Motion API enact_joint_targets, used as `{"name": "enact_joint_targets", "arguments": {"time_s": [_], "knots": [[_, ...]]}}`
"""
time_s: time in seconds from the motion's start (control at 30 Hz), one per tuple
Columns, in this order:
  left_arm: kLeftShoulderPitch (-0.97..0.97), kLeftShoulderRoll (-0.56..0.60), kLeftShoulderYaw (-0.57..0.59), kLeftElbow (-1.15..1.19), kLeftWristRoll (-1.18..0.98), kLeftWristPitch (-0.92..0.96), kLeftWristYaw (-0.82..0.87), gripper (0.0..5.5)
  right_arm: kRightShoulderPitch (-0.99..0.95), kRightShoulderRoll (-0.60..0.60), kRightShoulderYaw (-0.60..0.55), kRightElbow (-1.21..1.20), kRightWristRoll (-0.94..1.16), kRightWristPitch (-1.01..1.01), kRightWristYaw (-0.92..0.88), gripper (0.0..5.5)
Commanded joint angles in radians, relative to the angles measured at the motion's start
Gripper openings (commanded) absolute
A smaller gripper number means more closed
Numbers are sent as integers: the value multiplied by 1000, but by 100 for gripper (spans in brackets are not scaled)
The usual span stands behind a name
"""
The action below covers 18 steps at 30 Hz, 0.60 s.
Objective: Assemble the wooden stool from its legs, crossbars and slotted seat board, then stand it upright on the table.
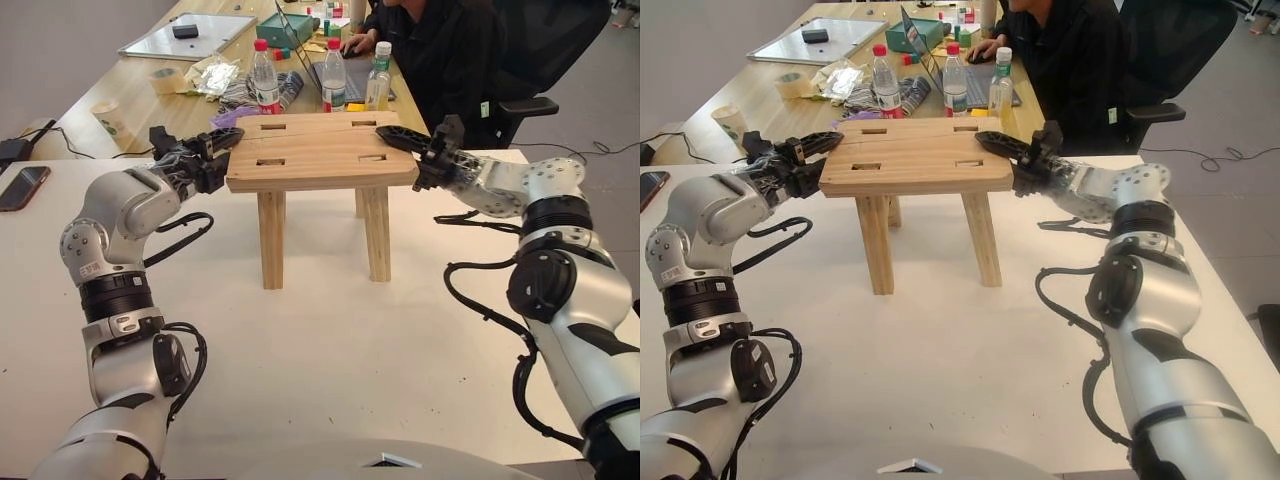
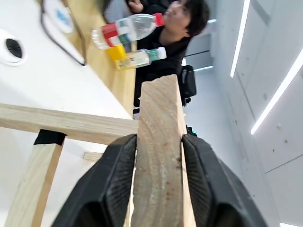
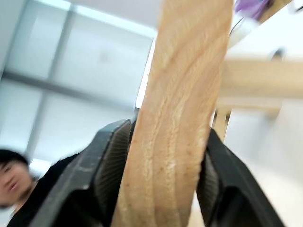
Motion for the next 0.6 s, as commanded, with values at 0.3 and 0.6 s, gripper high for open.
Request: {"name": "enact_joint_targets", "arguments": {"time_s": [0.3, 0.6], "knots": [[310, 11, 173, -140, 446, -301, -412, 273, 305, -11, -244, -297, 179, 56, -118, 422], [632, 104, -141, -564, 1298, -549, -496, 247, 714, 306, 29, -1166, -17, -385, -236, 398]]}}
